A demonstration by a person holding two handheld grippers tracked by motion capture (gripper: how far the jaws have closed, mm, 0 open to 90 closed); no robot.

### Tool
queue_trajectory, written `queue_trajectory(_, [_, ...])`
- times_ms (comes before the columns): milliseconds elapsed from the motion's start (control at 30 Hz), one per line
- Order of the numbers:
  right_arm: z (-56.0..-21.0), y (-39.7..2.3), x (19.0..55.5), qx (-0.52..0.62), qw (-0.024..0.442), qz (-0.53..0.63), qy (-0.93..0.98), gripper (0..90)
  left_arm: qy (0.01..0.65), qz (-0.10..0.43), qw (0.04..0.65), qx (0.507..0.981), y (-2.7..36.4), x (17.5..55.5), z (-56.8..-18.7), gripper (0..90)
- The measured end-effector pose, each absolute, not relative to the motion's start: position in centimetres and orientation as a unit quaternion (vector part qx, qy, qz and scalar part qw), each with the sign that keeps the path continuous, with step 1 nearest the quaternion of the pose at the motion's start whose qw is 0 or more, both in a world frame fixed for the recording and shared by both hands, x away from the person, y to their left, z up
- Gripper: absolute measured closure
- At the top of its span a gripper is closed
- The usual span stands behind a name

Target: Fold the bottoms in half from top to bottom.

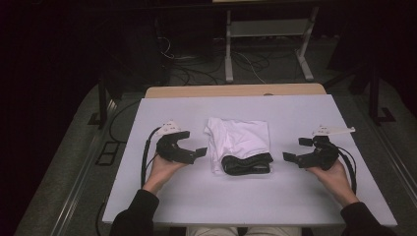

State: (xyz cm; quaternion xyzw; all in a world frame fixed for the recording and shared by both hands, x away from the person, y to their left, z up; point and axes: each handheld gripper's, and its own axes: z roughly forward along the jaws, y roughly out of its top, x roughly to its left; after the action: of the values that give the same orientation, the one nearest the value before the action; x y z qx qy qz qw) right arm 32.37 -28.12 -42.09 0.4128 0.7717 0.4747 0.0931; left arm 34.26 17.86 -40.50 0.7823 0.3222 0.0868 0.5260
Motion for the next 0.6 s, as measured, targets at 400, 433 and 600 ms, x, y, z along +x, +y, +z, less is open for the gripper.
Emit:
queue_trajectory(400, [-42.6, -29.2, 30.2, 0.413, 0.102, 0.463, 0.777, 0.0, 0.324, 0.095, 0.521, 0.784, 19.4, 31.1, -41.3, 0.0])
queue_trajectory(433, [-42.7, -29.2, 30.0, 0.414, 0.103, 0.462, 0.778, 0.0, 0.325, 0.097, 0.520, 0.784, 19.5, 30.8, -41.4, 0.0])
queue_trajectory(600, [-42.8, -29.3, 29.1, 0.411, 0.106, 0.463, 0.778, 0.0, 0.334, 0.104, 0.516, 0.782, 20.5, 30.0, -41.8, 0.0])
